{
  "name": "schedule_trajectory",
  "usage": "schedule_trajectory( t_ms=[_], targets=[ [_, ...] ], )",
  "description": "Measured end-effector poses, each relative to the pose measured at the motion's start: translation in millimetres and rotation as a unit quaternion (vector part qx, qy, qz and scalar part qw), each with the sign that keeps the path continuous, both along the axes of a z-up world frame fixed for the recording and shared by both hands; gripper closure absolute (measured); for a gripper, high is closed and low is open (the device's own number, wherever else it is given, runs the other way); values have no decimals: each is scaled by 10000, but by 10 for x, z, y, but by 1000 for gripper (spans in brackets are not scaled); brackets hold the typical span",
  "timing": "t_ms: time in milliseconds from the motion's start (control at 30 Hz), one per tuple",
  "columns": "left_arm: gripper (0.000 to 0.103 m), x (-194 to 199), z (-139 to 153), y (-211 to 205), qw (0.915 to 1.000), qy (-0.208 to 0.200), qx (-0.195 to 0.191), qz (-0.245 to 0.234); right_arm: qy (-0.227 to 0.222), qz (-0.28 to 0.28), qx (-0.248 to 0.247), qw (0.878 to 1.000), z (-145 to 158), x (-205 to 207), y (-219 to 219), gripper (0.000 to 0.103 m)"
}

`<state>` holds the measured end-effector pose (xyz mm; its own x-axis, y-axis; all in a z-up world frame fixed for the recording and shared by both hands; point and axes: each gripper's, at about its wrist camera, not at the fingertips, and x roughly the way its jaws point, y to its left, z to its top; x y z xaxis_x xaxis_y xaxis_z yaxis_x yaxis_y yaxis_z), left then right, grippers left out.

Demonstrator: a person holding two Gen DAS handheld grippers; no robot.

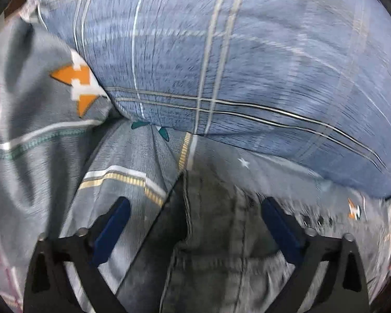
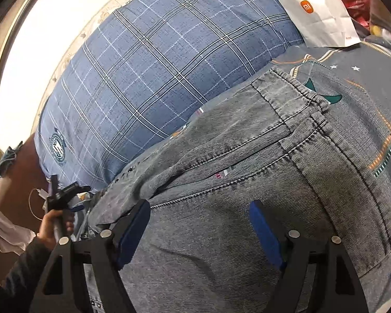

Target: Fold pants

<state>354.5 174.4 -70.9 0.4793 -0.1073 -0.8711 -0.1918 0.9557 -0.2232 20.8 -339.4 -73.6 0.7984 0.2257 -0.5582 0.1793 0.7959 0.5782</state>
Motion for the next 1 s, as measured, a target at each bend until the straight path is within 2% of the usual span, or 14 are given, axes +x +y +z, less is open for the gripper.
schedule_trajectory(
  t_ms=[67,200,233,267,300,433,600,733,767,800,867,900,933,1000],
  targets=[
    [34,130,-127,66,9995,263,-177,62,-12,25,4,10000,8,18,12,22],
    [34,197,-274,135,9978,438,-477,115,-83,61,-165,9998,115,18,26,22],
    [41,205,-268,133,9982,394,-446,79,-131,73,-202,9997,166,21,11,22],
    [60,215,-244,123,9986,327,-411,6,-188,53,-214,9996,232,28,-15,22],
    [67,224,-217,112,9989,325,-347,-38,-298,25,-236,9993,322,37,-73,22],
    [71,229,-138,101,9994,222,-246,-115,-318,-55,-839,9959,637,358,-405,22],
    [71,268,-183,108,9991,235,-161,-314,457,-252,-1154,9919,622,1153,-1052,22],
    [88,325,-264,72,9987,260,68,-434,1185,-339,-1217,9849,372,1821,-1449,22],
    [97,340,-270,37,9985,236,136,-477,1415,-357,-1183,9822,290,1999,-1534,23],
    [97,341,-268,11,9982,232,211,-502,1517,-371,-1237,9799,242,2103,-1563,27],
    [98,346,-267,-47,9978,220,317,-534,1909,-169,-1483,9702,113,2311,-1531,55],
    [98,352,-263,-72,9975,222,376,-547,2114,-154,-1580,9644,45,2364,-1521,74],
    [99,389,-246,-118,9975,218,417,-536,2160,-203,-1734,9606,29,2362,-1504,85],
    [99,376,-174,-146,9973,131,487,-525,2125,-203,-1824,9598,68,2323,-1483,85]
  ],
)
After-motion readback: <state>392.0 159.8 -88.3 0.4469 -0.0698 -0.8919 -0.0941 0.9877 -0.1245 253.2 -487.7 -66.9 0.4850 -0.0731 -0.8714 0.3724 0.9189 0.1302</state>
